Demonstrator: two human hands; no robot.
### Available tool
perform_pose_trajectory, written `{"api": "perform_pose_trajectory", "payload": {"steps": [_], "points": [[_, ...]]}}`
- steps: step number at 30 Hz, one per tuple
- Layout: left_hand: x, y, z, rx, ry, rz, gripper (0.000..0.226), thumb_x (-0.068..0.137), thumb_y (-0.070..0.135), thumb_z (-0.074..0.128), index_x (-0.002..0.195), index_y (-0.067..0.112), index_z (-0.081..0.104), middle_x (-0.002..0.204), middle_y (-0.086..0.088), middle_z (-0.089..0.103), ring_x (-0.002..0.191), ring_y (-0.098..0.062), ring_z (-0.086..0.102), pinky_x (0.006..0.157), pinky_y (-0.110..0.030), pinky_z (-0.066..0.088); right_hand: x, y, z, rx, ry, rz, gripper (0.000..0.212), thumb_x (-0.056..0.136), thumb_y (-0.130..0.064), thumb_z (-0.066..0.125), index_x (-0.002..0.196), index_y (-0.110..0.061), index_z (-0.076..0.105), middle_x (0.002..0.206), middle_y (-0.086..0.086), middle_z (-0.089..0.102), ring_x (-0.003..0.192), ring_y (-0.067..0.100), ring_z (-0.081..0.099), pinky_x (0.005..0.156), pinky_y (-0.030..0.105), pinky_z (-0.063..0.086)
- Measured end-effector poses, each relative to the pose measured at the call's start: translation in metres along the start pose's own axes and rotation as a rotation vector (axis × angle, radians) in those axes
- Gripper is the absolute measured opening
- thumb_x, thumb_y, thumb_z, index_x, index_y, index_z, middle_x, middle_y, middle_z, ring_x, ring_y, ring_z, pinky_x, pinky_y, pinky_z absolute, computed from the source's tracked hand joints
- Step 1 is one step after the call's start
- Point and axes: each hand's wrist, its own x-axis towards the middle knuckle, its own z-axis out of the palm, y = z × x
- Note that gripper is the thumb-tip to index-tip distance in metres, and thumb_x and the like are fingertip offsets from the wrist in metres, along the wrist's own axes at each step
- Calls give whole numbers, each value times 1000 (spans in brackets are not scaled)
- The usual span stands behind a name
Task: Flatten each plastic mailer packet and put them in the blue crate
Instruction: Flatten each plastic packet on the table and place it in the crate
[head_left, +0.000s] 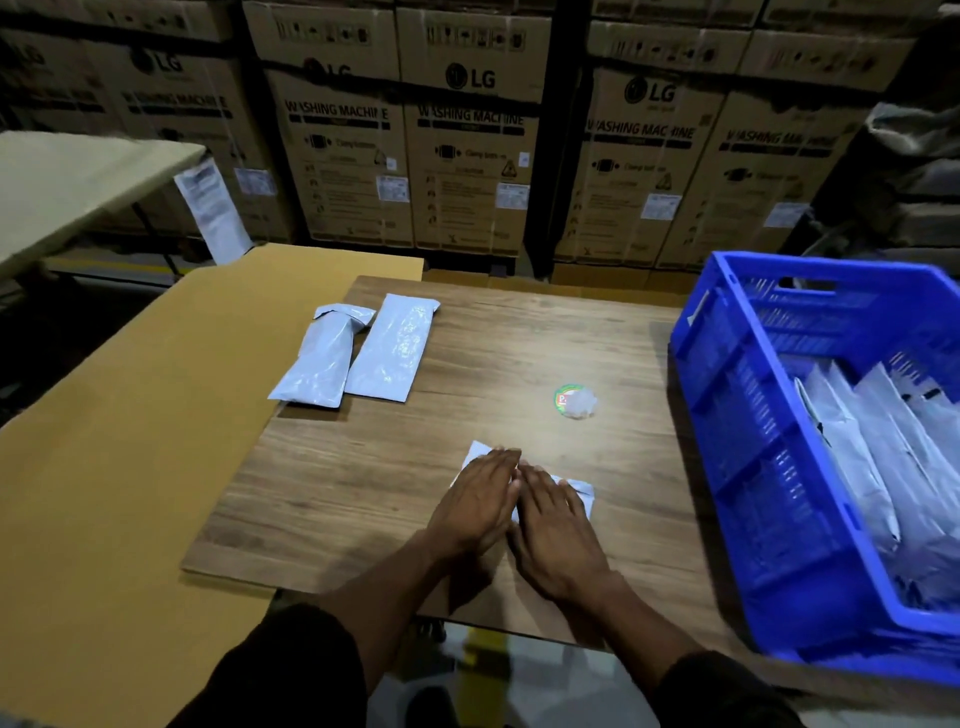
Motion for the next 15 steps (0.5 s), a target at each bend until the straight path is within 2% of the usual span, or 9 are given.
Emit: {"api": "perform_pose_trajectory", "payload": {"steps": [2, 4, 6, 10, 12, 15], "points": [[-3, 5, 7, 4, -25, -39, 55, 108, 37, 27, 139, 0, 54, 141, -14, 58, 134, -31, 52, 114, -37, 28, 0, -2, -2, -27, -15, 6, 63, 96, -40, 40, 150, -7, 39, 156, 8, 38, 144, 23, 36, 114, 46, 26], [-8, 4, 17, 94, 10, -10, 55, 110, 38, 24, 138, 5, 57, 143, -8, 58, 137, -27, 50, 114, -40, 30, 0, -3, -4, -32, -28, 25, 65, 94, -41, 40, 151, -8, 38, 156, 8, 38, 145, 22, 34, 115, 45, 23], [-14, -1, 21, 190, 64, 47, 47, 110, 33, 31, 139, 8, 58, 148, -5, 53, 141, -26, 45, 113, -44, 35, 0, -6, -6, -41, -36, 25, 67, 93, -42, 40, 151, -9, 38, 156, 8, 39, 144, 22, 34, 116, 46, 22], [-17, -8, 22, 279, 97, 148, 38, 105, 19, 42, 138, 8, 58, 153, -11, 47, 142, -41, 41, 107, -51, 40, 2, -6, -7, -37, -70, 40, 71, 93, -49, 39, 152, -9, 35, 157, 6, 38, 145, 21, 32, 118, 46, 16], [-18, -8, 20, 276, 98, 119, 40, 103, 17, 47, 141, 4, 55, 153, -13, 47, 142, -43, 40, 107, -51, 41, -2, -3, -5, -40, -82, 50, 73, 95, -53, 37, 152, -7, 35, 157, 7, 37, 146, 22, 31, 119, 46, 14], [-20, -10, 12, 225, 38, 5, 48, 103, 23, 42, 148, 10, 49, 157, -9, 41, 145, -36, 37, 107, -49, 42, -10, 7, -3, -56, -73, 68, 79, 97, -62, 35, 151, -5, 35, 156, 10, 37, 146, 26, 31, 118, 46, 16]]}}
